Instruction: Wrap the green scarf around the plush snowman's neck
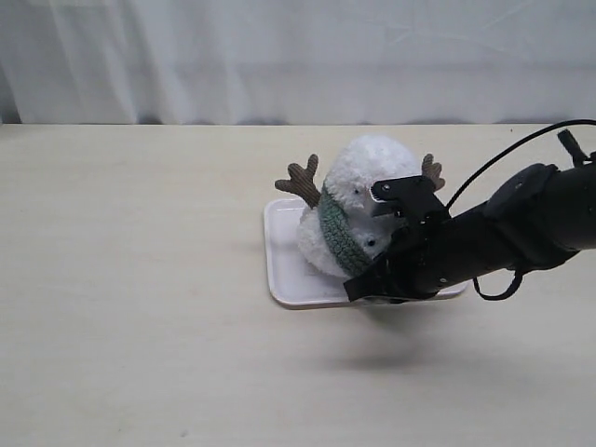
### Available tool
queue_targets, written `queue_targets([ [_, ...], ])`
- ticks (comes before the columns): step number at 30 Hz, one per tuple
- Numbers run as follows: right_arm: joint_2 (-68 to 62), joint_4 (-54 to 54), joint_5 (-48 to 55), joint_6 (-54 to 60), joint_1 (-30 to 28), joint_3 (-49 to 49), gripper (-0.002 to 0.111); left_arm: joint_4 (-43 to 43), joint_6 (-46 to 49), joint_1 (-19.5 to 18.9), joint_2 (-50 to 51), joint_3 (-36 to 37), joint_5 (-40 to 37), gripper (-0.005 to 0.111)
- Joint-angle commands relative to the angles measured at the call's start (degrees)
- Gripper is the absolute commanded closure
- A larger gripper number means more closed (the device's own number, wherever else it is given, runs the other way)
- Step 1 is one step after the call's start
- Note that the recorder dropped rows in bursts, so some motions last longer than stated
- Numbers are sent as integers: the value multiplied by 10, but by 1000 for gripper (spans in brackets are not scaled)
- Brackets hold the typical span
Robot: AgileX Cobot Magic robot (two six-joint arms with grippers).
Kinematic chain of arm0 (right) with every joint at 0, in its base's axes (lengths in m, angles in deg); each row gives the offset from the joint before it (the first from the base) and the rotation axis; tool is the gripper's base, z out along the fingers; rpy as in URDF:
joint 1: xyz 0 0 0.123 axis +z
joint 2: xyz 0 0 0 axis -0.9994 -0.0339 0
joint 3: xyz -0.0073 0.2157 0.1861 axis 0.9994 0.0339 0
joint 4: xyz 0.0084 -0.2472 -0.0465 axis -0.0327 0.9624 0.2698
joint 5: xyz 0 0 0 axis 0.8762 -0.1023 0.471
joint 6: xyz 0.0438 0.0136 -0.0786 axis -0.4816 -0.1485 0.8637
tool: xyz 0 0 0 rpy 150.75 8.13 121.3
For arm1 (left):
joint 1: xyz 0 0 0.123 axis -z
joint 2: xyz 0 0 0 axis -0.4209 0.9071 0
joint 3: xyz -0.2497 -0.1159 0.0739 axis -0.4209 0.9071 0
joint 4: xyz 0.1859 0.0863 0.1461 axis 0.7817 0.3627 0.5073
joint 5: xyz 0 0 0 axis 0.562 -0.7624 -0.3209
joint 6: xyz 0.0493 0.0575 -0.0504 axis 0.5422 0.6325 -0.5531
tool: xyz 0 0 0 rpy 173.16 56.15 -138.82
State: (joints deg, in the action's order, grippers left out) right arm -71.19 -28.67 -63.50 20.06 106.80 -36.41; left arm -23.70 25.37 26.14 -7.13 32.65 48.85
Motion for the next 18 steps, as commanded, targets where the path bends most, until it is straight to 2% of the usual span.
queue_targets([
  [1, 8, 97, -8, -65, 1, -2, 104, -4, 0, 1, -1, 1, 7, 107],
  [9, 8, 348, -11, -275, 1, -2, 104, -4, 0, 1, -1, 1, 7, 107],
  [12, 3, 381, -12, -320, 1, -2, 104, -4, 0, 1, -1, 1, 7, 107],
  [18, -24, 379, -13, -326, 1, -2, 104, -4, 0, 1, -1, 1, 7, 107],
])
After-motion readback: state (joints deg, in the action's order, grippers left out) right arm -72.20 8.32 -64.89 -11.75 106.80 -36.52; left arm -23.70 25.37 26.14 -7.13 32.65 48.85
